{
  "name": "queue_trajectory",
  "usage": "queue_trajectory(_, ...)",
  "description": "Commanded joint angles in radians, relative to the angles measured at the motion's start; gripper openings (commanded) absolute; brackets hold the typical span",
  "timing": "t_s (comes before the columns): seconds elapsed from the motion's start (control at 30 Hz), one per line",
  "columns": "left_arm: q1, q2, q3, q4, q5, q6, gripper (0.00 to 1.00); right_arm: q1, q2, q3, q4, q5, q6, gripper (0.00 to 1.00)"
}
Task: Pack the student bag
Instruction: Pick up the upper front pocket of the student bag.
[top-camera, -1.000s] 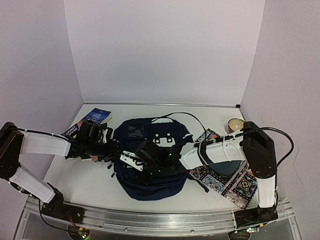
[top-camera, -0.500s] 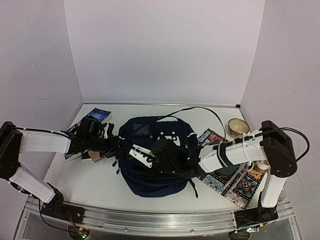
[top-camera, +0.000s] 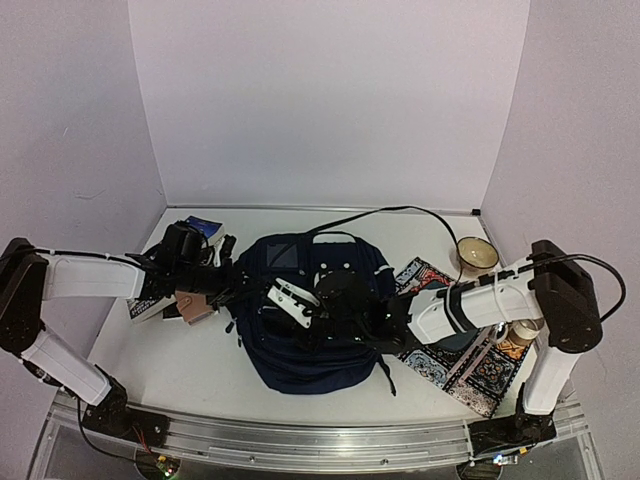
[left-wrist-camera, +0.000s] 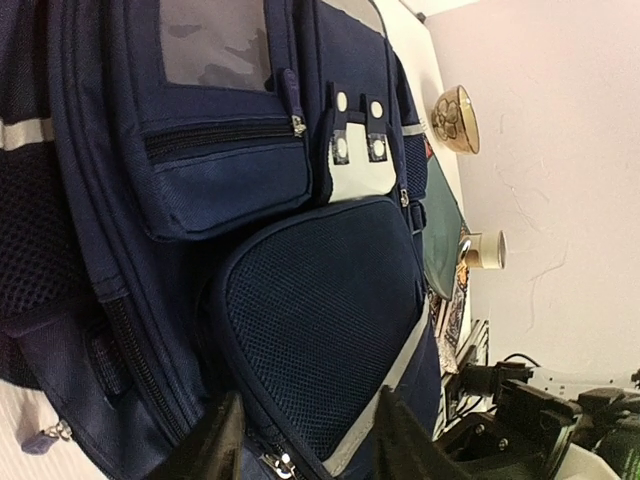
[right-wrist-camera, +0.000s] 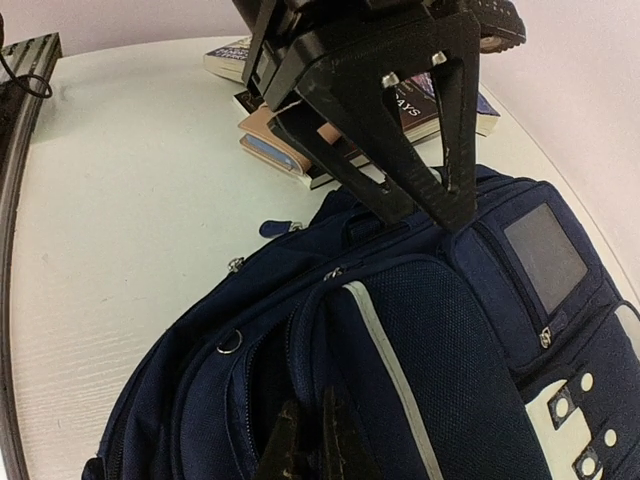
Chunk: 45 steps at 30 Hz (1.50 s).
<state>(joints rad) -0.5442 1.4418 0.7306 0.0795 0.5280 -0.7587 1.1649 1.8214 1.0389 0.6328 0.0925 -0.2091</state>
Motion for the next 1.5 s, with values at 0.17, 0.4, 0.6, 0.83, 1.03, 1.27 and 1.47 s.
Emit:
queue_trajectory(0.17,0.006,0.011,-0.038,0.137,0.064,0.234,0.7,-0.011,-0.063,-0.003,0.1,-0.06,0.042,0.0)
queue_trajectory(0.4,0.009,-0.04,-0.091,0.206,0.144,0.378,0.85,-0.019,-0.081,-0.011,0.112,-0.084,0.056,0.0)
queue_trajectory(0.6,0.01,-0.041,-0.096,0.224,0.212,0.486,0.91,-0.022,-0.083,-0.006,0.116,-0.123,0.062,0.0)
queue_trajectory(0.83,0.01,0.014,-0.072,0.238,0.246,0.565,0.95,-0.022,-0.081,0.001,0.116,-0.142,0.068,0.0)
queue_trajectory(1.03,0.01,0.056,-0.08,0.238,0.268,0.566,0.99,-0.026,-0.094,0.003,0.118,-0.134,0.068,0.0)
queue_trajectory(1.27,0.01,-0.033,-0.147,0.239,0.243,0.531,0.99,-0.031,-0.098,0.002,0.124,-0.129,0.069,0.0)
queue_trajectory(1.47,0.01,-0.039,-0.165,0.238,0.316,0.522,0.99,-0.032,-0.093,0.002,0.135,-0.133,0.074,0.0)
